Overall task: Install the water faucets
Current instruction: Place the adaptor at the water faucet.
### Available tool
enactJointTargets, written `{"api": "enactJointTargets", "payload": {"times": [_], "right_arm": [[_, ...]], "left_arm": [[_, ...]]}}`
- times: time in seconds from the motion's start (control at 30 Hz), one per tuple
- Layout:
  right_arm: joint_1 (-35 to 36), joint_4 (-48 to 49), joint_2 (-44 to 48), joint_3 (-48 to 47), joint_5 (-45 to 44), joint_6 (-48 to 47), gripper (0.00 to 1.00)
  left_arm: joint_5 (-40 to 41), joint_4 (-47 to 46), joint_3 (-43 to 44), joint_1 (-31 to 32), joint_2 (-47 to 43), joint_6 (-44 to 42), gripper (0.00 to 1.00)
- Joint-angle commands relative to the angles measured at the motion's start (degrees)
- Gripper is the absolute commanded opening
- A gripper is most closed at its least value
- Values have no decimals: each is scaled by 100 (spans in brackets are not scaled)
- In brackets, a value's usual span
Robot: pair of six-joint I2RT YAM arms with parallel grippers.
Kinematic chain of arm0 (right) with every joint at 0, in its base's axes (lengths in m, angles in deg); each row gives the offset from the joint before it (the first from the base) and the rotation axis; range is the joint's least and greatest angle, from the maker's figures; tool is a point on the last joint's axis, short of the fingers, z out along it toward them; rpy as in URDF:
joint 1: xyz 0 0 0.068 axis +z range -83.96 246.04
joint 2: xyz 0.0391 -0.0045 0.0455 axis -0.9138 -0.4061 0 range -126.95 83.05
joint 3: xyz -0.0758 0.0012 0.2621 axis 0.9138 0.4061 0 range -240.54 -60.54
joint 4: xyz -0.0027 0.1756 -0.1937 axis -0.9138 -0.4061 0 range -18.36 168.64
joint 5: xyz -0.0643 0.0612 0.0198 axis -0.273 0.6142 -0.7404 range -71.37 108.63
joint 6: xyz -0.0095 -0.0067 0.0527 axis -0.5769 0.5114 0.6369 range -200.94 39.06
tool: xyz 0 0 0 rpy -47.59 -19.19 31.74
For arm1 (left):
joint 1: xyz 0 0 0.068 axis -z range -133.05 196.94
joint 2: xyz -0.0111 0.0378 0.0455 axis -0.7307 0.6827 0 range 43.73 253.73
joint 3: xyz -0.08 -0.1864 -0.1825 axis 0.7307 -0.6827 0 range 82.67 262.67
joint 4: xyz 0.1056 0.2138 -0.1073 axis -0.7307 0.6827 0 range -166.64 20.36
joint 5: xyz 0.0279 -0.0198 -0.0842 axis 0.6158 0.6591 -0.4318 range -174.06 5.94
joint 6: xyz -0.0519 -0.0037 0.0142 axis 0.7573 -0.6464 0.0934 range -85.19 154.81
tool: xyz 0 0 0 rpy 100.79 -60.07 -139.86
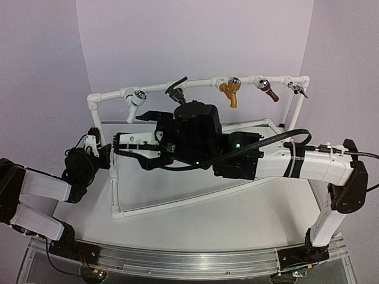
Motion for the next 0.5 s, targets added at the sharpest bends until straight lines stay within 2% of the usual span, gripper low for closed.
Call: {"api": "enactJointTargets", "payload": {"times": [0.0, 0.23, 0.47], "right_arm": [[-22, 487, -413, -488, -684, -2716, 85], [-78, 834, -1188, -1268, -1124, -4465, 86], [-287, 1382, -1840, -1761, -1601, -5555, 85]], "left_arm": [[-1040, 2, 177, 254, 72, 173, 0], [-1036, -25, 188, 253, 102, 177, 0], [-1017, -13, 144, 254, 26, 168, 0]]}}
